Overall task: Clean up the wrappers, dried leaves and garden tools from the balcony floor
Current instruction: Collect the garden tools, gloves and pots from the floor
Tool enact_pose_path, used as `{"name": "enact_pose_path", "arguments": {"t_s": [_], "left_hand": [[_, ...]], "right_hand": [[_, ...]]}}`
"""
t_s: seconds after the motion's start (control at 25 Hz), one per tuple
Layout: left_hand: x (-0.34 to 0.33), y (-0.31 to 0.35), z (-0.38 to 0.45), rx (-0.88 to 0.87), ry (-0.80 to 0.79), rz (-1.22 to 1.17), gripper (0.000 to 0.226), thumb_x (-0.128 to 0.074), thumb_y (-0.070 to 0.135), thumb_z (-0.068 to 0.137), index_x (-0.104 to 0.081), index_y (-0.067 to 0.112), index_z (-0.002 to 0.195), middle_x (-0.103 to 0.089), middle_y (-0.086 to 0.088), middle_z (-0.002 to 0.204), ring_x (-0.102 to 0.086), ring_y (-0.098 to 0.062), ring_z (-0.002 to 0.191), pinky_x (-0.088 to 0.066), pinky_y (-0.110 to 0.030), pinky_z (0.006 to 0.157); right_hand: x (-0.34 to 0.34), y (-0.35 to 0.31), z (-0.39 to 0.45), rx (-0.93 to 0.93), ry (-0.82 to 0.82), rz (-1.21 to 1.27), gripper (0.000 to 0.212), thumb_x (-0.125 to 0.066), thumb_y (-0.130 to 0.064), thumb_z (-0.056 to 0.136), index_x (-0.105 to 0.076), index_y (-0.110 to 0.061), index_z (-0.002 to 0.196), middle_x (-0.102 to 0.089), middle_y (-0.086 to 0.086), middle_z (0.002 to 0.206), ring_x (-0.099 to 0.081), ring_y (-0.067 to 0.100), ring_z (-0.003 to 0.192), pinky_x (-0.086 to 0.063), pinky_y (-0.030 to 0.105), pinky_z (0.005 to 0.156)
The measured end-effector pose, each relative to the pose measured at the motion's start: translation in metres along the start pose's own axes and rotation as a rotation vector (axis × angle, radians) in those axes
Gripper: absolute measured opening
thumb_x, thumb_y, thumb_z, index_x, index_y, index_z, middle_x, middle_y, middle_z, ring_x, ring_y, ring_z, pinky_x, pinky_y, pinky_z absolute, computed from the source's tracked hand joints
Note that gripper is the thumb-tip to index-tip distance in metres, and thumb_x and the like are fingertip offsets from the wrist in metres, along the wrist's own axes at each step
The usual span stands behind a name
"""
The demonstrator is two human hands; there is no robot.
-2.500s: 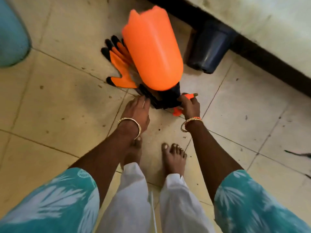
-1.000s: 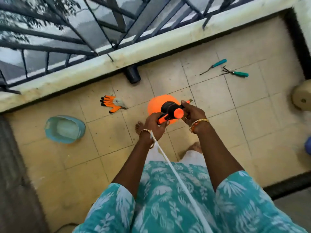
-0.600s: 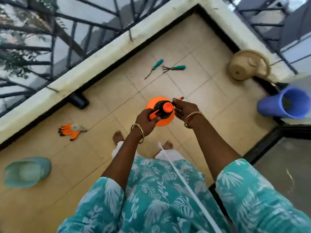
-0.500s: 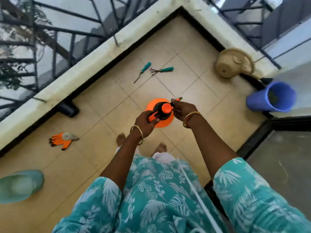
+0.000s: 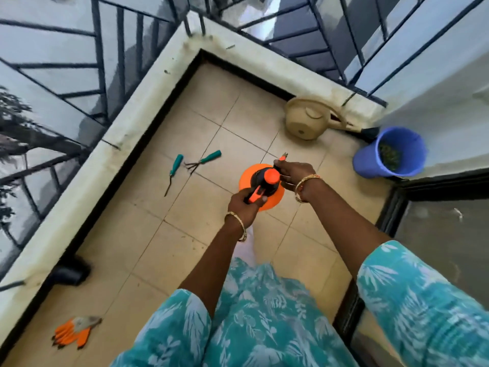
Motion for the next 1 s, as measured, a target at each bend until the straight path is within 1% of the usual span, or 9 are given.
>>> {"name": "enact_pose_path", "arguments": {"t_s": [0.08,0.2,0.4,0.52,0.6,0.8,0.88,0.92,1.0], "left_hand": [[-0.014,0.026,0.045,0.081,-0.008,-0.032,0.038,-0.072,0.002,0.081,-0.062,-0.007,0.117,-0.065,-0.018,0.101,-0.051,-0.017,0.09,-0.042,-0.031,0.075],[-0.028,0.063,0.105,0.147,-0.042,-0.047,0.033,-0.068,0.005,0.085,-0.063,-0.008,0.115,-0.061,-0.025,0.093,-0.045,-0.016,0.086,-0.038,-0.024,0.068],[-0.065,0.119,0.206,0.18,-0.02,-0.054,0.038,-0.062,0.004,0.089,-0.055,-0.004,0.126,-0.061,-0.01,0.093,-0.047,-0.013,0.068,-0.04,-0.021,0.061],[-0.087,0.133,0.281,0.12,0.039,-0.043,0.042,-0.065,0.018,0.087,-0.058,-0.006,0.121,-0.064,-0.029,0.095,-0.048,-0.018,0.082,-0.04,-0.018,0.061],[-0.1,0.136,0.33,0.159,0.105,-0.07,0.038,-0.061,0.0,0.089,-0.054,-0.014,0.123,-0.06,-0.036,0.106,-0.047,-0.018,0.087,-0.042,-0.008,0.055],[-0.134,0.12,0.454,0.211,0.192,-0.165,0.039,-0.054,-0.02,0.084,-0.048,-0.022,0.122,-0.051,-0.014,0.105,-0.053,0.015,0.05,-0.044,-0.004,0.056],[-0.146,0.111,0.496,0.212,0.198,-0.143,0.038,-0.054,-0.02,0.084,-0.049,-0.021,0.122,-0.054,-0.016,0.105,-0.053,0.018,0.051,-0.044,-0.004,0.057],[-0.152,0.108,0.512,0.213,0.194,-0.139,0.038,-0.055,-0.018,0.085,-0.049,-0.02,0.122,-0.057,-0.021,0.106,-0.055,0.016,0.056,-0.044,-0.003,0.059],[-0.161,0.101,0.54,0.219,0.189,-0.134,0.039,-0.056,-0.014,0.087,-0.049,-0.018,0.125,-0.058,-0.033,0.117,-0.057,-0.003,0.081,-0.044,-0.001,0.061]], "right_hand": [[-0.002,-0.036,0.038,-0.001,0.011,-0.056,0.028,-0.069,-0.026,0.083,-0.055,-0.017,0.061,-0.059,0.004,0.062,-0.055,0.019,0.066,-0.049,0.029,0.062],[-0.003,-0.081,0.092,-0.037,0.001,-0.054,0.027,-0.066,-0.021,0.085,-0.056,-0.016,0.061,-0.057,0.002,0.063,-0.051,0.013,0.06,-0.044,0.021,0.051],[-0.003,-0.151,0.202,-0.043,-0.04,-0.107,0.027,-0.07,-0.029,0.077,-0.058,-0.017,0.056,-0.058,0.004,0.066,-0.053,0.02,0.067,-0.044,0.031,0.063],[-0.003,-0.188,0.273,-0.048,-0.05,-0.057,0.02,-0.071,-0.02,0.079,-0.061,-0.018,0.062,-0.06,0.002,0.068,-0.056,0.015,0.063,-0.047,0.027,0.063],[-0.005,-0.211,0.319,-0.045,-0.074,-0.052,0.017,-0.073,-0.017,0.078,-0.062,-0.018,0.065,-0.063,0.002,0.072,-0.059,0.014,0.066,-0.048,0.026,0.061],[-0.019,-0.245,0.447,-0.044,-0.194,-0.29,0.013,-0.062,-0.017,0.088,-0.058,-0.02,0.075,-0.058,0.006,0.091,-0.056,0.018,0.081,-0.046,0.022,0.059],[-0.026,-0.248,0.492,0.01,-0.164,-0.387,0.005,-0.061,-0.018,0.089,-0.065,-0.014,0.09,-0.056,0.005,0.091,-0.055,0.019,0.08,-0.049,0.028,0.069],[-0.028,-0.247,0.512,0.052,-0.11,-0.404,0.017,-0.062,-0.018,0.088,-0.068,-0.007,0.099,-0.058,0.006,0.091,-0.057,0.02,0.082,-0.05,0.031,0.076],[-0.033,-0.249,0.54,0.096,-0.066,-0.446,0.031,-0.062,-0.023,0.088,-0.067,-0.001,0.109,-0.062,0.008,0.095,-0.059,0.024,0.095,-0.047,0.025,0.08]]}}
Point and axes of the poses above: each hand's wrist, its own z-axis towards the middle knuckle, its own x-axis out of the back of the hand, y = z × x, the point moved 2 cm from there along z, towards the middle knuckle
